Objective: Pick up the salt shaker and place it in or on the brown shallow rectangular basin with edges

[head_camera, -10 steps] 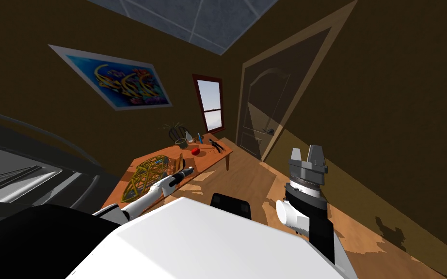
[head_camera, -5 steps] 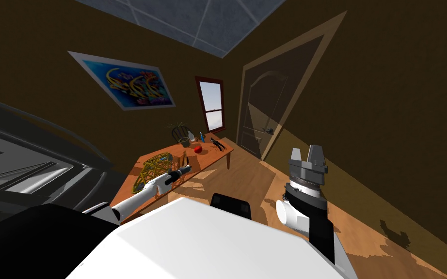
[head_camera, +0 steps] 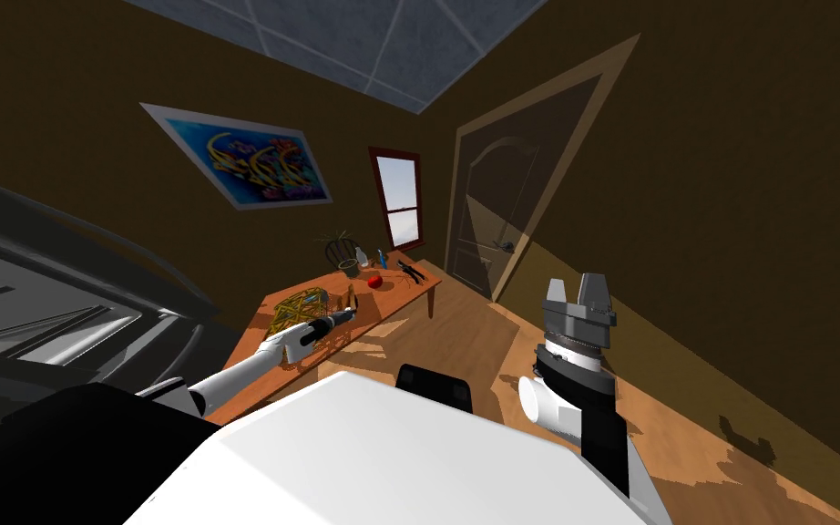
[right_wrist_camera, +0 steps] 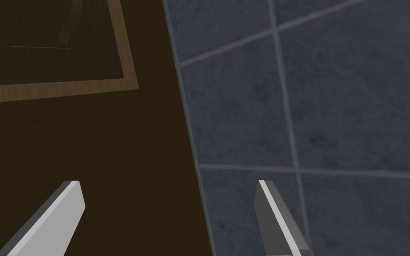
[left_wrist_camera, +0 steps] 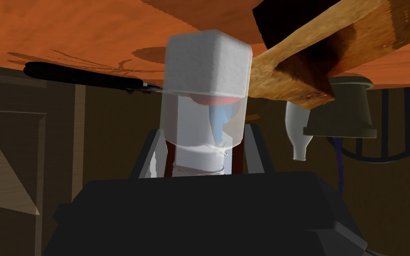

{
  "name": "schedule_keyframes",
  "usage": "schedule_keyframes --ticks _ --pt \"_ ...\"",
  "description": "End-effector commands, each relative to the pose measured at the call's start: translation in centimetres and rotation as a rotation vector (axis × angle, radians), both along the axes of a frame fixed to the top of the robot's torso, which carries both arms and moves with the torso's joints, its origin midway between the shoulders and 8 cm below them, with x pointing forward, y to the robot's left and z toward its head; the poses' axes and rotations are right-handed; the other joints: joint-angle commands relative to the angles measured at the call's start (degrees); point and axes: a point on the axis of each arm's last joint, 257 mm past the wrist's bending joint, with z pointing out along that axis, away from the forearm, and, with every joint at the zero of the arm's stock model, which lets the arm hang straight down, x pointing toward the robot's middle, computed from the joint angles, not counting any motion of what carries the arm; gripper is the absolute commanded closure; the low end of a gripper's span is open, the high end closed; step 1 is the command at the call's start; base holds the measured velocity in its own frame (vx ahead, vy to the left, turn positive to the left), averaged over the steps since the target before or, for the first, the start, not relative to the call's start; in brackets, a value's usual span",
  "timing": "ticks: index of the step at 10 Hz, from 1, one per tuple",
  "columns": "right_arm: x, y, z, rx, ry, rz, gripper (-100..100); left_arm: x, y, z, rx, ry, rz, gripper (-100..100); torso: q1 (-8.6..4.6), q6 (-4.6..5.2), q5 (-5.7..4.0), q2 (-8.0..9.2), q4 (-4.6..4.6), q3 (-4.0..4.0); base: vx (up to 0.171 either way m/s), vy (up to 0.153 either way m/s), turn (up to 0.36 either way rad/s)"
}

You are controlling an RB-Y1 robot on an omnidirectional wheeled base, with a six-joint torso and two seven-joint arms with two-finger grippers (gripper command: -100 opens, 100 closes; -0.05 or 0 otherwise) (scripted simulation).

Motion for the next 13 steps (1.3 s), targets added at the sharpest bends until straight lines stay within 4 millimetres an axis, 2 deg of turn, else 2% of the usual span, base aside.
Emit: schedule_keyframes --ticks 1,8,13 --pt "0.0 0.0 0.0 0.000 0.000 0.000 0 -0.1 0.6 1.0 -0.005 -0.001 0.003 100 0.00 0.00 0.00 0.00 0.00 0.00 0.025 0.106 -0.030" --pt "0.0 0.0 0.0 0.000 0.000 0.000 0 -0.8 2.9 4.3 -0.033 0.006 0.022 100 0.13 0.04 0.08 -0.30 -0.06 -0.18 0.057 0.101 -0.032" --pt "0.0 0.0 0.0 0.000 0.000 0.000 0 -1.6 4.0 5.6 -0.070 0.016 0.053 100 0.00 0.01 0.11 -0.29 -0.08 -0.18 0.066 0.084 -0.027"
